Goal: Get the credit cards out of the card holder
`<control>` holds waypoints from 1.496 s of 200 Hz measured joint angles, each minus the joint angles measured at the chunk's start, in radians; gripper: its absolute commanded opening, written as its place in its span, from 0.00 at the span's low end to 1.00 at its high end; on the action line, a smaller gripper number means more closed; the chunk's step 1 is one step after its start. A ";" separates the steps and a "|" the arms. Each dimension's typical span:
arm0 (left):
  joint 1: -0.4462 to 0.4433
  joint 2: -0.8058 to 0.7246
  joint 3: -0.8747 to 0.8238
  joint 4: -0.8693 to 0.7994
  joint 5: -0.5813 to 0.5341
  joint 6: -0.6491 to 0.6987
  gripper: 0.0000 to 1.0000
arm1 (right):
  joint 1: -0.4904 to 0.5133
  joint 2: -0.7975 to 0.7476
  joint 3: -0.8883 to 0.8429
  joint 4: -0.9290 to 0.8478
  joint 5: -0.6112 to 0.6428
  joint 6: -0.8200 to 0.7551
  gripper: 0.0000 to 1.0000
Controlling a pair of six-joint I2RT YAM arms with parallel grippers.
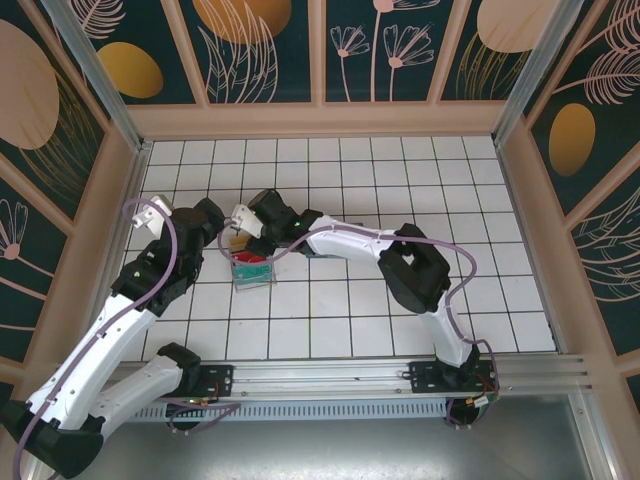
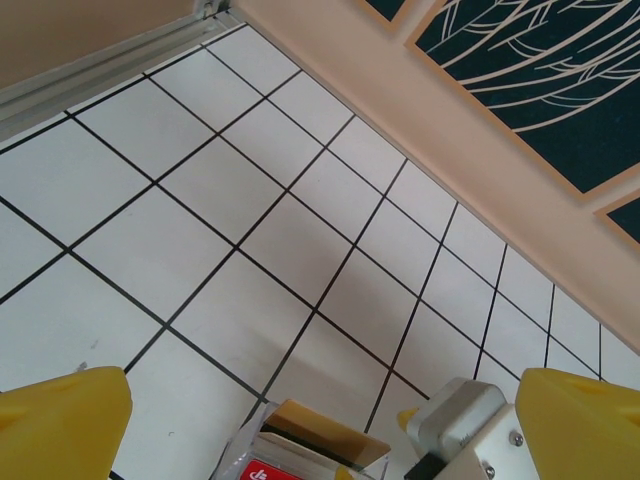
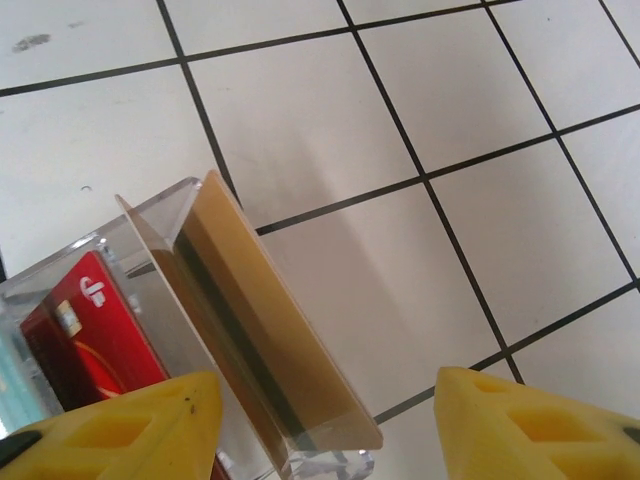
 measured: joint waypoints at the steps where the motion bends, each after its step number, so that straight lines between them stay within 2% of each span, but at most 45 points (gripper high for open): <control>1: 0.000 0.000 0.000 0.000 0.000 0.000 0.99 | 0.000 0.000 0.000 0.000 0.000 0.000 0.59; 88: 0.000 0.000 0.000 0.000 0.000 0.000 0.99 | -0.023 0.014 0.010 0.012 0.021 0.059 0.59; 122: 0.000 0.011 0.000 0.002 0.008 0.001 0.99 | -0.037 -0.004 -0.042 0.052 0.007 0.103 0.58; 185: 0.000 0.101 0.018 0.058 0.076 0.032 0.99 | -0.125 -0.270 -0.349 0.156 -0.036 0.251 0.58; 217: 0.000 0.179 0.027 0.124 0.147 0.048 0.90 | -0.177 -0.423 -0.520 0.222 -0.039 0.340 0.56; 241: 0.000 0.259 0.045 0.170 0.225 0.065 0.78 | -0.242 -0.511 -0.637 0.241 -0.039 0.417 0.50; 276: 0.000 0.392 0.051 0.306 0.407 0.069 0.55 | -0.387 -0.588 -0.750 0.243 -0.068 0.550 0.30; 288: 0.000 0.452 0.052 0.355 0.475 0.064 0.49 | -0.442 -0.608 -0.785 0.245 -0.095 0.602 0.21; 299: -0.003 0.507 0.053 0.392 0.528 0.054 0.45 | -0.486 -0.624 -0.818 0.246 -0.121 0.643 0.07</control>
